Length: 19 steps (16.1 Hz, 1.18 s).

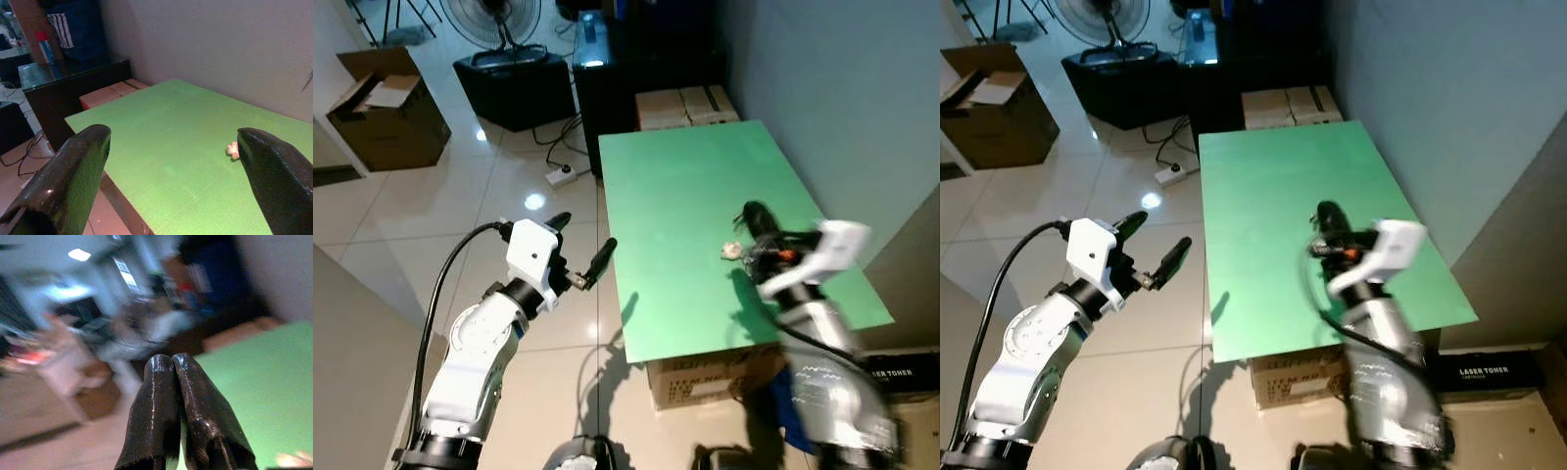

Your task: Hang keys on a hook

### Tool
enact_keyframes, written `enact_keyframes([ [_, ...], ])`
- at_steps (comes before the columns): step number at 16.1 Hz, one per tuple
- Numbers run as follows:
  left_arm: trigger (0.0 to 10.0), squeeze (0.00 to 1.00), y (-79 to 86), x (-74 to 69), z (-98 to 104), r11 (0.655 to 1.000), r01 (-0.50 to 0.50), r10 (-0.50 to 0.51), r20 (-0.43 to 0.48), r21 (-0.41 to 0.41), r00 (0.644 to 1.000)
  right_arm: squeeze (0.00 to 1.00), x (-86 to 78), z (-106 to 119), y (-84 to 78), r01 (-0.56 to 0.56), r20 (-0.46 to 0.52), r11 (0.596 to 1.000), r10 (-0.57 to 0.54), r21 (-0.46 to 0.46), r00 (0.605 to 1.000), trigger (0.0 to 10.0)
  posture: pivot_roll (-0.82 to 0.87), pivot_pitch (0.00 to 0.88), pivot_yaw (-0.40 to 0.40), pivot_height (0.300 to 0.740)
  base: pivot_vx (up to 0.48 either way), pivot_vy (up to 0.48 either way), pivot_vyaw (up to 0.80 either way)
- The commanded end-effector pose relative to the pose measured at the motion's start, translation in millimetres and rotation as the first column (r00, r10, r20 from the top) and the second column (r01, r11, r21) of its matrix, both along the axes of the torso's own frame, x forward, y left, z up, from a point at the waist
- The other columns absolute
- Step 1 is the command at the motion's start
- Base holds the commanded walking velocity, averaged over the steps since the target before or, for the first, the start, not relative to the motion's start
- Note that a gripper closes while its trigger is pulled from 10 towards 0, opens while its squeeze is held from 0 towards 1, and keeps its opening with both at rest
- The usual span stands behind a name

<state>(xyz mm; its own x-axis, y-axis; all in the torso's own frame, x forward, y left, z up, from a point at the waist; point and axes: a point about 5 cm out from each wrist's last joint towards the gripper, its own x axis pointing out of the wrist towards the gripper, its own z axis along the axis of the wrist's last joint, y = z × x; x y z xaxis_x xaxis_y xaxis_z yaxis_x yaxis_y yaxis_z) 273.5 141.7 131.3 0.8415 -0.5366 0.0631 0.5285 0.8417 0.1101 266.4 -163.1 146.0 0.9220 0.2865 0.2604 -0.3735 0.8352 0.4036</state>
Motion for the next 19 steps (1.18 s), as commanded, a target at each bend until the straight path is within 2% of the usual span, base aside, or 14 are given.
enact_keyframes([
  [1, 10.0, 0.0, 2.3, -0.1, 4.0, 1.0, 0.0, 0.0, 0.016, -0.004, 1.0, 0.0, -7.1, 13.3, 2.8, -0.121, 0.064, 0.989, 0.116, 0.088, 0.991, 10.0, -0.12, 0.061, 0.124, 0.74, 0.0, 0.0, 0.0],
  [2, 10.0, 0.0, 2.8, -0.2, 4.9, 1.0, 0.002, -0.001, 0.021, -0.004, 1.0, 0.0, -22.3, 25.1, -0.9, -0.297, 0.118, 0.948, 0.283, 0.115, 0.952, 10.0, -0.13, 0.077, 0.117, 0.74, 0.0, 0.0, 0.0],
  [3, 10.0, 0.0, 2.5, -1.4, 4.7, 1.0, 0.005, -0.005, 0.022, -0.007, 1.0, 0.0, -30.5, 31.9, -2.9, -0.383, 0.146, 0.915, 0.365, 0.128, 0.919, 10.0, -0.13, 0.079, 0.114, 0.74, 0.0, 0.0, 0.0],
  [5, 10.0, 0.0, 2.1, -5.5, 1.8, 1.0, 0.012, -0.012, 0.015, -0.008, 1.0, 0.0, -42.1, 50.8, -9.7, -0.473, 0.22, 0.866, 0.436, 0.161, 0.873, 10.0, -0.14, 0.084, 0.109, 0.74, 0.0, 0.0, 0.0],
  [8, 10.0, 0.0, 0.8, -6.9, 0.2, 1.0, 0.019, -0.019, 0.013, -0.007, 1.0, 0.0, -43.2, 60.3, -14.6, -0.488, 0.249, 0.852, 0.439, 0.189, 0.863, 10.0, -0.14, 0.086, 0.111, 0.74, 0.0, 0.0, 0.0],
  [10, 10.0, 0.0, -0.8, -6.8, -0.3, 1.0, 0.023, -0.023, 0.014, -0.006, 1.0, 0.0, -46.0, 63.4, -15.8, -0.522, 0.254, 0.829, 0.471, 0.2, 0.845, 10.0, -0.15, 0.089, 0.112, 0.74, 0.0, 0.0, 0.0],
  [12, 10.0, 0.0, -2.5, -6.3, -0.8, 1.0, 0.021, -0.021, 0.015, -0.002, 1.0, 0.0, -44.1, 59.8, -15.0, -0.498, 0.199, 0.851, 0.465, 0.166, 0.862, 10.0, -0.15, 0.091, 0.112, 0.74, 0.0, 0.0, 0.0],
  [13, 10.0, 0.0, -0.8, -5.0, -2.1, 1.0, 0.003, -0.003, 0.014, 0.016, 1.0, 0.0, -35.9, 48.1, -13.9, -0.424, 0.095, 0.902, 0.416, 0.086, 0.904, 10.0, -0.15, 0.09, 0.113, 0.74, 0.0, 0.0, 0.0],
  [14, 10.0, 0.0, 1.2, -2.6, -3.6, 0.999, -0.028, 0.027, 0.021, 0.044, 0.999, 0.0, -24.0, 32.7, -16.5, -0.307, -0.002, 0.952, 0.307, -0.014, 0.952, 10.0, -0.15, 0.089, 0.115, 0.74, 0.0, 0.0, 0.0],
  [15, 10.0, 0.0, 1.8, -1.3, -3.8, 0.998, -0.042, 0.041, 0.026, 0.051, 0.999, 0.0, -18.2, 25.7, -18.8, -0.251, -0.047, 0.967, 0.25, -0.028, 0.967, 10.0, -0.15, 0.089, 0.115, 0.74, 0.0, 0.0, 0.0],
  [16, 10.0, 0.0, 2.7, 2.1, -4.7, 0.994, -0.089, 0.088, 0.023, 0.057, 0.996, 0.0, -3.6, 9.6, -28.8, -0.063, -0.135, 0.991, 0.047, -0.114, 0.99, 10.0, -0.15, 0.092, 0.118, 0.74, 0.0, 0.0, 0.0],
  [17, 10.0, 0.0, 2.8, 3.4, -5.6, 0.992, -0.108, 0.107, 0.015, 0.058, 0.994, 0.0, 0.8, 3.5, -32.7, 0.004, -0.166, 0.988, -0.03, -0.153, 0.986, 10.0, -0.15, 0.093, 0.119, 0.74, 0.0, 0.0, 0.0],
  [18, 10.0, 0.0, 0.7, 4.0, -6.7, 0.99, -0.123, 0.123, 0.016, 0.063, 0.992, 0.0, 4.3, -5.4, -37.2, 0.106, -0.172, 0.949, -0.163, -0.298, 0.972, 10.0, -0.15, 0.097, 0.12, 0.74, 0.0, 0.0, 0.0],
  [19, 10.0, 0.0, -2.2, 2.7, -8.1, 0.989, -0.118, 0.116, 0.033, 0.085, 0.993, 0.0, 4.5, -18.9, -38.3, 0.181, -0.172, 0.873, -0.285, -0.453, 0.943, 10.0, -0.15, 0.098, 0.12, 0.74, 0.0, 0.0, 0.0],
])
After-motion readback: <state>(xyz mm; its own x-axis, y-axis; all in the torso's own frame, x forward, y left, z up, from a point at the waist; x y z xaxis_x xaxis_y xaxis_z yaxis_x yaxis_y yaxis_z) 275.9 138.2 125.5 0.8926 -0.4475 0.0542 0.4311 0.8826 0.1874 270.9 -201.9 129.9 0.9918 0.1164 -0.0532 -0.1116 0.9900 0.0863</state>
